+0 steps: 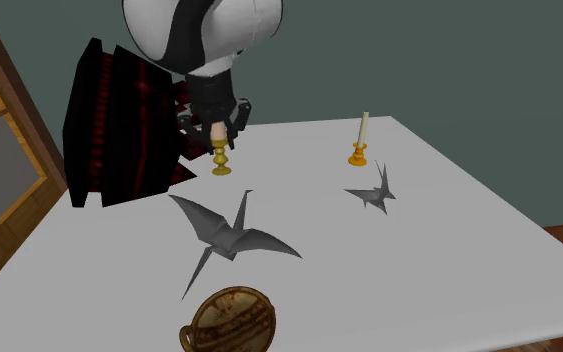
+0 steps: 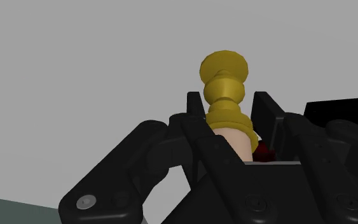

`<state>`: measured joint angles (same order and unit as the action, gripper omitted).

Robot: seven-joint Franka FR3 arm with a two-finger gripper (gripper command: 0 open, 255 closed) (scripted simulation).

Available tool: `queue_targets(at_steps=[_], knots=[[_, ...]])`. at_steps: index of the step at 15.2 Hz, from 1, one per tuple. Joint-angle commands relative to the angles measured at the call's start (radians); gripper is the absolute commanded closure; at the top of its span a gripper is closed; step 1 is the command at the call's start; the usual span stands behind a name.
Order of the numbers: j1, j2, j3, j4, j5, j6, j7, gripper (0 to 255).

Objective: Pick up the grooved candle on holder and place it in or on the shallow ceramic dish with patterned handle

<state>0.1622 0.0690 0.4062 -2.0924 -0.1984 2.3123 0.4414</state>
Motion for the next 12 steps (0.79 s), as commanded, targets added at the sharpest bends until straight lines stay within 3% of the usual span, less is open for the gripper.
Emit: queue_targets(at_steps=[1, 9, 12], knots=[[-0.001, -0.013, 0.001, 0.015, 0.012, -0.027, -0.010, 255], [-0.002, -0.051, 0.002, 0.072, 0.043, -0.116, -0.039, 255], [0.011, -0.161, 0.014, -0.043, 0.092, -0.102, -0.036, 255]])
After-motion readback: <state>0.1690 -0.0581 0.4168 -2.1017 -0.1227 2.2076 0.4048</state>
